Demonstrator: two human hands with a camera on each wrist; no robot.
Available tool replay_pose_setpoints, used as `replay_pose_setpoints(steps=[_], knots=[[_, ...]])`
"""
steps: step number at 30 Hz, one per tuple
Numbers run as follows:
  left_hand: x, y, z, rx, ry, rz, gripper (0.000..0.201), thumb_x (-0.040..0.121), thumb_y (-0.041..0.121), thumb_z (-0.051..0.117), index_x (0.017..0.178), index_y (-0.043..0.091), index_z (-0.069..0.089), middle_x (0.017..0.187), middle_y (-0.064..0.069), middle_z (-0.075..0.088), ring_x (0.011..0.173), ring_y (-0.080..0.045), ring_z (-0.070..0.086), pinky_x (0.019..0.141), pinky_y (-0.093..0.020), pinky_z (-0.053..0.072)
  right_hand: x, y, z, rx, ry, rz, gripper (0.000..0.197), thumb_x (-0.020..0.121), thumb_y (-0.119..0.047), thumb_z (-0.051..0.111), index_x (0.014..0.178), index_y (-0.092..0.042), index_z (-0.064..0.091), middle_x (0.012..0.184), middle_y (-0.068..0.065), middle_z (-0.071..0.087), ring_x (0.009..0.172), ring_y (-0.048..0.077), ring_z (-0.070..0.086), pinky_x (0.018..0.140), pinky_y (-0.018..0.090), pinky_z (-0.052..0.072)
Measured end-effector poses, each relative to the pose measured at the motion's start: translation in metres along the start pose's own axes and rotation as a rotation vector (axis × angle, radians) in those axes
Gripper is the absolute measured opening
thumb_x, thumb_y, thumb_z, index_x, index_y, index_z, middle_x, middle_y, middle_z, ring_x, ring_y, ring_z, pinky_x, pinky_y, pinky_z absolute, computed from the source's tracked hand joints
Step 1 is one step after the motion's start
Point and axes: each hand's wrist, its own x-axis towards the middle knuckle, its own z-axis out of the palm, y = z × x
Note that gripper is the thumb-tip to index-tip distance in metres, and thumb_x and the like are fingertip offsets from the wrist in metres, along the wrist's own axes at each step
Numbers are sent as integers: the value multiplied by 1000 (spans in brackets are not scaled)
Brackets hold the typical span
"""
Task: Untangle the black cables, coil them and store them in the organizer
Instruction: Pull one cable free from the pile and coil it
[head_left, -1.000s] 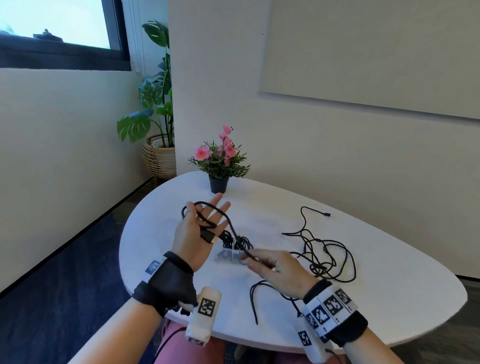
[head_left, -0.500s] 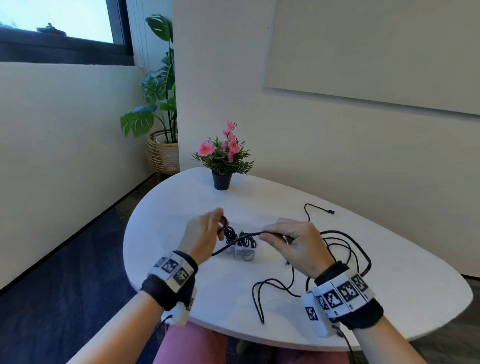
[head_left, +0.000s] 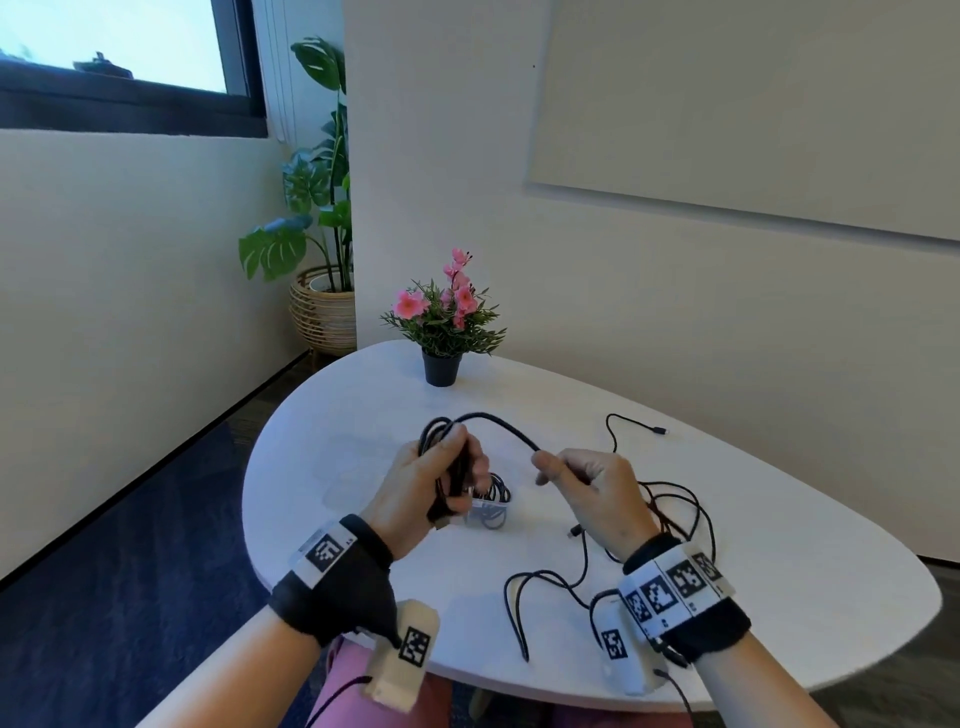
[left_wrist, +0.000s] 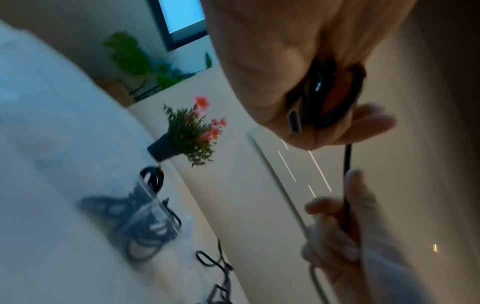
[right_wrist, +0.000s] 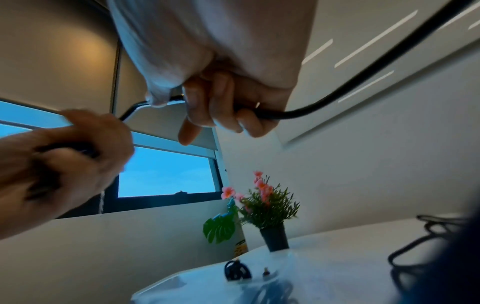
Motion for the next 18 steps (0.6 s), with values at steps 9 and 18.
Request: replay_pose_setpoints(steps=[9, 18], knots=[[15, 9, -15, -391, 251, 109, 39, 102, 40, 26, 86, 15, 53, 117, -3, 67, 113, -24, 62, 93, -59, 45, -24, 13, 37, -130, -385, 57, 33, 99, -38, 40, 123, -30, 60, 82, -37, 58, 79, -15, 55, 74, 11, 42], [23, 14, -33, -130, 573, 136, 39, 97, 51, 34, 90, 15, 47, 69, 4, 52, 42, -5, 32, 37, -15, 22, -28, -6, 35, -342, -397, -58, 32, 95, -44, 47, 125, -38, 57, 120, -13, 65, 103, 7, 62, 88, 28, 50]])
